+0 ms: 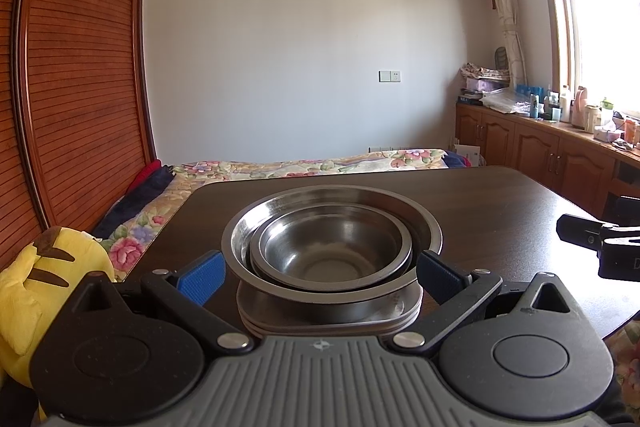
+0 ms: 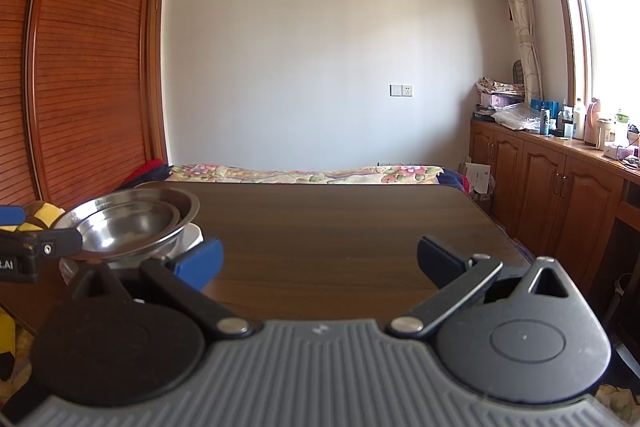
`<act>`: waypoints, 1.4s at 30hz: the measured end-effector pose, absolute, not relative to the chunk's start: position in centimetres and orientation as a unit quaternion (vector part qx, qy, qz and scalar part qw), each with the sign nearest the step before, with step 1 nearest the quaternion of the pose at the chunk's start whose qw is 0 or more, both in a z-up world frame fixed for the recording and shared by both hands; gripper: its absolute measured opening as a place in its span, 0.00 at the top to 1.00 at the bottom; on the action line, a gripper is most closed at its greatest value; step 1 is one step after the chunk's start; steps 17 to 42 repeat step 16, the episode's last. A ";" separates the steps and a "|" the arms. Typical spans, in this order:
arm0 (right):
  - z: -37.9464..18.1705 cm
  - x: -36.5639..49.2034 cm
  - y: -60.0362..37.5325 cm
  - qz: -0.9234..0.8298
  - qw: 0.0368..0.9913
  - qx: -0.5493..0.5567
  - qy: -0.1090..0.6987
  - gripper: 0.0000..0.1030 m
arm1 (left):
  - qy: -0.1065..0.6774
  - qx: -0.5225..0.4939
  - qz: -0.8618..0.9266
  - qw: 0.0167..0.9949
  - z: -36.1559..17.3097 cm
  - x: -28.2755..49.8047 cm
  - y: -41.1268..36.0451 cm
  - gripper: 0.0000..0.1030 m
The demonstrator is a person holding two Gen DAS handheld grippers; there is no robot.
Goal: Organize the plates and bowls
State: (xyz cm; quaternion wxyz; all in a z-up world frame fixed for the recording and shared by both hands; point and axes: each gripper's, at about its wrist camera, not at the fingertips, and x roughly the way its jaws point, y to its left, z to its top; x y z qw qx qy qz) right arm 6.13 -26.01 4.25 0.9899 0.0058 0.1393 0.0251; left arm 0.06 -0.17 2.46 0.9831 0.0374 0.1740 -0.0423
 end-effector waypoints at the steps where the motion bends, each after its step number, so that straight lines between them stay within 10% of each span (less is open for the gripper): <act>1: 4.3 6.1 -26.0 0.025 0.990 0.006 0.140 0.00 | 0.174 0.037 -0.042 0.983 2.5 0.1 -0.1 0.00; 42: 4.2 6.1 -26.1 0.024 0.990 0.007 0.139 0.00 | 0.174 0.038 -0.042 0.983 2.4 0.1 -0.1 0.00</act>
